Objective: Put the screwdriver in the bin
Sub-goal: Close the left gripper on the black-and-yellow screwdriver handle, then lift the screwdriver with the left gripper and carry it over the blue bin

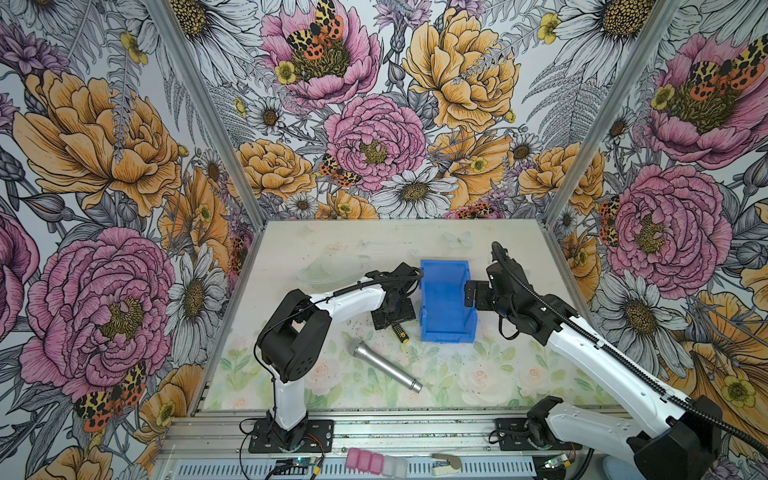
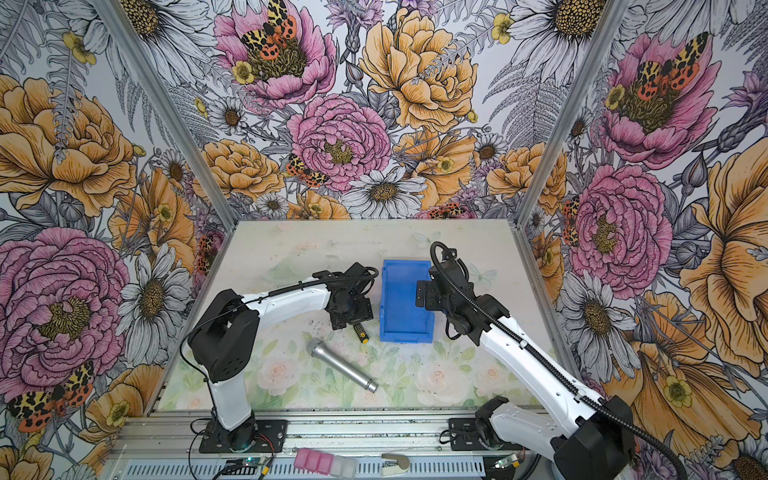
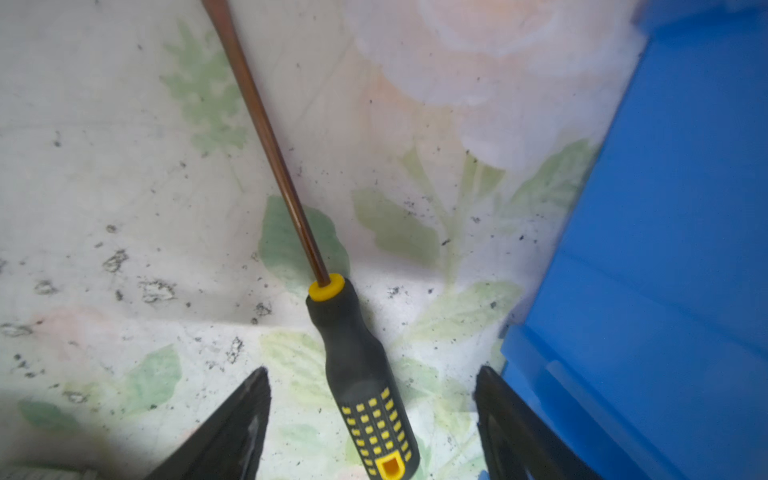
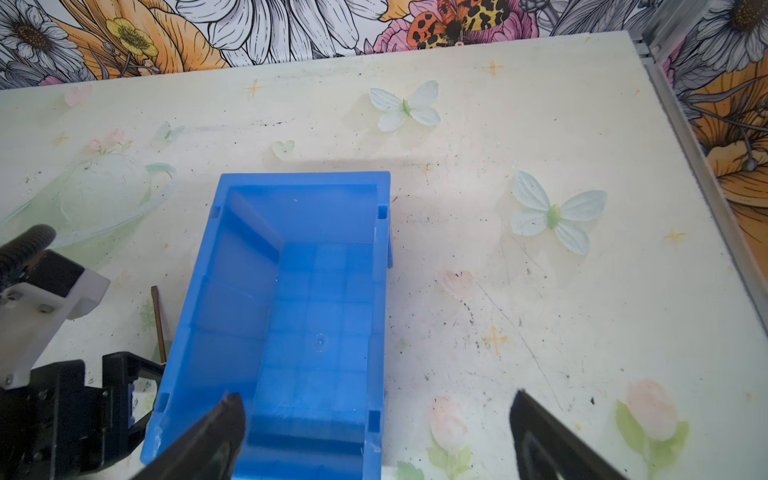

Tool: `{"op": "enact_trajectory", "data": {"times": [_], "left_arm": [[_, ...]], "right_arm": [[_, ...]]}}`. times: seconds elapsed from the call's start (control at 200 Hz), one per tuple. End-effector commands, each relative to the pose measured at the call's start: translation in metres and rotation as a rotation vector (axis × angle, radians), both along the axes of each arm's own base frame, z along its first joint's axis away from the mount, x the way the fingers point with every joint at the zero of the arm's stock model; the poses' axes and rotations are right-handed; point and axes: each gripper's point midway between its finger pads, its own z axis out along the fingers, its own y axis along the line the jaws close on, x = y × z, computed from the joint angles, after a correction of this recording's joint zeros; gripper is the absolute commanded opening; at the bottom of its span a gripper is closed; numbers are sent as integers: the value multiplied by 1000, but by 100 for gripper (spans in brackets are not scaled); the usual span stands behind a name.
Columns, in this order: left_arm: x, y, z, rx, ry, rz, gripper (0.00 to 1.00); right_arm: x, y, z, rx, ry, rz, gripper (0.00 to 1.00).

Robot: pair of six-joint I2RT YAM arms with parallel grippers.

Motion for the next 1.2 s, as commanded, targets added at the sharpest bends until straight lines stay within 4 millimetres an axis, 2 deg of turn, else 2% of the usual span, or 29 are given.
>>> {"op": "enact_trajectory", "data": {"times": [0.0, 0.3, 0.675, 0.765, 0.841, 0.871, 0.891, 1.046, 1.136, 1.196], "left_arm": [[-2, -5, -7, -20, 14, 8, 74], [-9, -2, -32, 2, 54, 4, 55], [-9, 6, -30, 3, 51, 8, 27], [-7, 9, -20, -11, 33, 5, 17], [-6, 16, -9, -25, 12, 11, 0], [-5, 19, -9, -23, 11, 15, 0], [-3, 19, 5, -47, -18, 18, 0], [8, 32, 36, -81, -97, 30, 0], [21, 30, 69, -100, -200, -6, 0], [28, 20, 96, -118, -277, -67, 0]], "right_arm": [[-2, -2, 6, 8, -34, 4, 99], [-1, -5, 3, 15, -37, -6, 100], [6, -9, 13, 11, -68, -26, 100], [8, -9, 16, 10, -76, -21, 99], [10, -10, 18, 11, -81, -22, 99], [11, -10, 21, 12, -88, -22, 99], [11, -11, 22, 13, -90, -24, 99], [13, -12, 34, 26, -126, -27, 100], [13, -14, 39, 29, -139, -25, 100], [13, -17, 40, 28, -144, -30, 99]]}}
